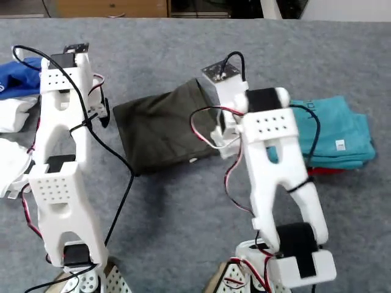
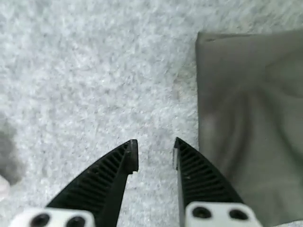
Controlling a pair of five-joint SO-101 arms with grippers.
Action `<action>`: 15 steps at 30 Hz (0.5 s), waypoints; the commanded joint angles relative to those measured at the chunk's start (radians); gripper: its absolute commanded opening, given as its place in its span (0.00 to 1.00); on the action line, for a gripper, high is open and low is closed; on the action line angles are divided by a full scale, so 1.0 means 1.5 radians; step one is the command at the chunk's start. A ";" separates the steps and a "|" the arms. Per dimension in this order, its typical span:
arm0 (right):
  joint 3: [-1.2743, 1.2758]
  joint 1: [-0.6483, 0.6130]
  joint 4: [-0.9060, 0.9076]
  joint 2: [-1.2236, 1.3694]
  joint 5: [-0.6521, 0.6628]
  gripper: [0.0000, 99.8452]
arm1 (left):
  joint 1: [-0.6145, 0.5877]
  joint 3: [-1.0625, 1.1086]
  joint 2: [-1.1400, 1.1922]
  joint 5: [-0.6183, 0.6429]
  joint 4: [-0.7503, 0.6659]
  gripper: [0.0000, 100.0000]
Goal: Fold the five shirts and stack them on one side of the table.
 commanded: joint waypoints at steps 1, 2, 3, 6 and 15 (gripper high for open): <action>-0.021 -0.038 -0.042 0.050 -0.157 0.34 | -0.013 0.048 -0.078 -0.006 -0.005 0.15; -0.030 -0.050 -0.055 0.070 -0.184 0.35 | -0.014 0.077 -0.096 -0.016 -0.015 0.15; -0.041 -0.061 -0.068 0.092 -0.212 0.35 | -0.014 0.109 -0.117 -0.025 -0.027 0.15; -0.087 -0.084 -0.103 0.162 -0.293 0.35 | -0.019 0.239 -0.195 -0.029 -0.086 0.15; -0.284 -0.086 -0.139 0.412 -0.456 0.35 | -0.085 0.703 -0.453 -0.033 -0.357 0.15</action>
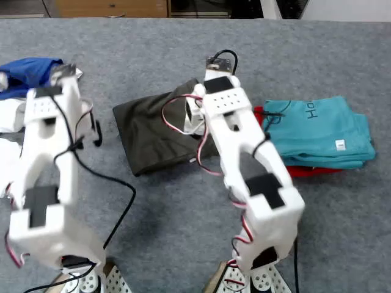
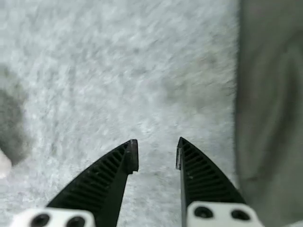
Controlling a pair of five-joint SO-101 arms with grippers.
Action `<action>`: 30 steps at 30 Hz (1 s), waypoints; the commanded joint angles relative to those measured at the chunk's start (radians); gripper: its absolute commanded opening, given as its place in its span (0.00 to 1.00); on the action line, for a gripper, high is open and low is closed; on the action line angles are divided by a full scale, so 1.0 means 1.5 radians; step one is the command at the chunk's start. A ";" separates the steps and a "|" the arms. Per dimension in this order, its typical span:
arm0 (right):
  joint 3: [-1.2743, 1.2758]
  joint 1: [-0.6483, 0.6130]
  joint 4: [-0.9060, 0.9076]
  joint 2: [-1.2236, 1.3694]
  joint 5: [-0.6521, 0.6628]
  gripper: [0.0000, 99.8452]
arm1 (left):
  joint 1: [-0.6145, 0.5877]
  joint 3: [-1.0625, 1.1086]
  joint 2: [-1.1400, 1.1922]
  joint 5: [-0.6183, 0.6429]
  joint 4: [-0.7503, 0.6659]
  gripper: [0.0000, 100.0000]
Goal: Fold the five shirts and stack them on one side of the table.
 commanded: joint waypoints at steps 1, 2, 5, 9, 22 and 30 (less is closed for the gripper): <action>-0.111 -0.012 -0.003 0.087 -0.041 0.35 | -0.035 0.163 -0.122 -0.003 -0.091 0.15; -0.139 -0.012 -0.002 0.114 -0.045 0.35 | -0.047 0.196 -0.145 -0.003 -0.109 0.15; -0.219 -0.012 -0.001 0.191 -0.053 0.35 | -0.077 0.275 -0.206 -0.004 -0.146 0.15; -0.298 -0.013 -0.001 0.273 -0.053 0.35 | -0.106 0.341 -0.254 -0.004 -0.180 0.15; -0.409 0.003 0.103 0.353 -0.047 0.01 | -0.111 0.447 -0.266 -0.004 -0.319 0.15; -0.459 0.039 0.211 0.351 -0.039 0.00 | -0.111 0.452 -0.266 -0.004 -0.330 0.15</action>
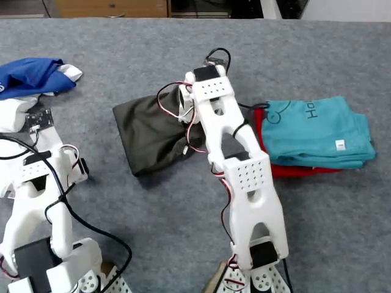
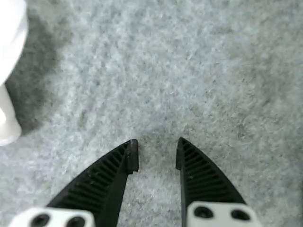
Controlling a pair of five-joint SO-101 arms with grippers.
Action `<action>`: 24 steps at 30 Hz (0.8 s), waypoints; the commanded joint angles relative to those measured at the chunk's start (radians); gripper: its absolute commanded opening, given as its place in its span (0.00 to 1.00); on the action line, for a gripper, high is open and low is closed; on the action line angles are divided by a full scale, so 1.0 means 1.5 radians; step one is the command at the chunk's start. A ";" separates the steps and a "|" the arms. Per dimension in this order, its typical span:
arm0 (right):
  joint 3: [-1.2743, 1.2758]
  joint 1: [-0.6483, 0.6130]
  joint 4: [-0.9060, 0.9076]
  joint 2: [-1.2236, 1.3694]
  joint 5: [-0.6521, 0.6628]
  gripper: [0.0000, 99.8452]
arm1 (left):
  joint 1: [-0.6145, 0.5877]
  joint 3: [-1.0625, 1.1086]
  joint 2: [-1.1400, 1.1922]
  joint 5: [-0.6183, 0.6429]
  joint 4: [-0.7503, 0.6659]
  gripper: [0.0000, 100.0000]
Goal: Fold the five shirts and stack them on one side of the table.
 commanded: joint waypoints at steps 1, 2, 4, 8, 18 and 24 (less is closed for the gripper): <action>-0.038 0.026 0.062 -0.006 0.017 0.00 | -0.005 0.001 -0.022 -0.002 -0.009 0.15; -0.053 0.031 0.077 -0.006 0.023 0.00 | -0.005 0.001 -0.022 -0.002 -0.009 0.15; -0.079 0.049 0.090 -0.007 0.026 0.00 | -0.005 0.002 -0.022 -0.002 -0.010 0.15; -0.137 0.092 0.091 -0.018 0.052 0.00 | -0.005 0.003 -0.021 -0.002 -0.010 0.15; -0.166 0.239 0.092 -0.174 0.162 0.00 | -0.005 0.005 -0.021 -0.002 -0.010 0.15; -0.166 0.398 0.092 -0.247 0.217 0.00 | -0.005 0.005 -0.021 -0.002 -0.010 0.15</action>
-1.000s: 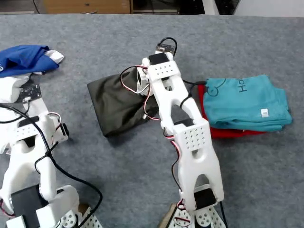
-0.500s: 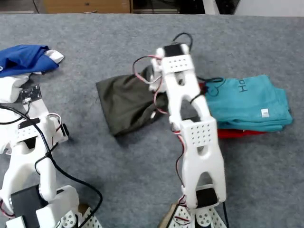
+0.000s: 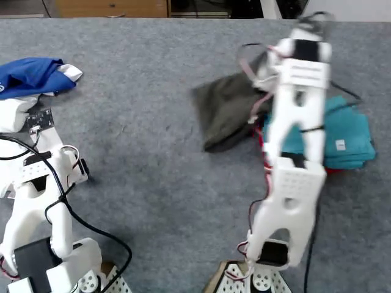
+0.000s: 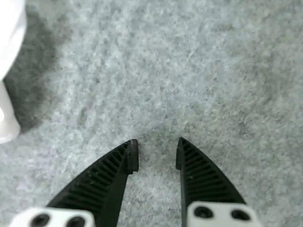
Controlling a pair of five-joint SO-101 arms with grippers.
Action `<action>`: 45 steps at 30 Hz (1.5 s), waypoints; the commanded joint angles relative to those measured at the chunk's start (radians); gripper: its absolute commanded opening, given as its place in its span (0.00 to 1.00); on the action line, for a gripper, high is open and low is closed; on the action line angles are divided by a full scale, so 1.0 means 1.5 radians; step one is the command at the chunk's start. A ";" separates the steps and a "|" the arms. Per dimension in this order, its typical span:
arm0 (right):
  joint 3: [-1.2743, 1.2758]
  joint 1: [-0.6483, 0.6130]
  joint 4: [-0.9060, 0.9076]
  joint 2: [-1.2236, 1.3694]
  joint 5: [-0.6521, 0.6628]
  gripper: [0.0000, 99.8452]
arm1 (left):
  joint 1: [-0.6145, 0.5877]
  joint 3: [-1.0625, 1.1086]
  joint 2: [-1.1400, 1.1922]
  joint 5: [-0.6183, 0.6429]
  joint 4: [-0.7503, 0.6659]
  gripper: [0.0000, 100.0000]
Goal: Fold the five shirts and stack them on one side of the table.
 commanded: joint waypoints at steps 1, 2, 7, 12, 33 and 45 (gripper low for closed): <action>-0.032 0.112 0.011 -0.077 0.039 0.00 | -0.005 0.001 -0.021 -0.002 -0.009 0.15; -0.033 0.141 0.011 -0.077 0.048 0.00 | -0.005 0.001 -0.021 -0.002 -0.009 0.15; -0.035 0.273 0.010 -0.046 0.098 0.00 | -0.005 0.000 -0.021 -0.002 -0.009 0.15; -0.033 0.359 0.011 -0.035 0.147 0.00 | -0.005 -0.001 -0.021 -0.002 -0.009 0.15; 0.091 0.362 0.013 -0.156 0.370 0.29 | -0.001 -0.004 -0.021 -0.002 -0.009 0.15; 0.264 0.234 0.009 -0.330 0.343 0.14 | -0.005 0.002 -0.021 -0.002 -0.003 0.15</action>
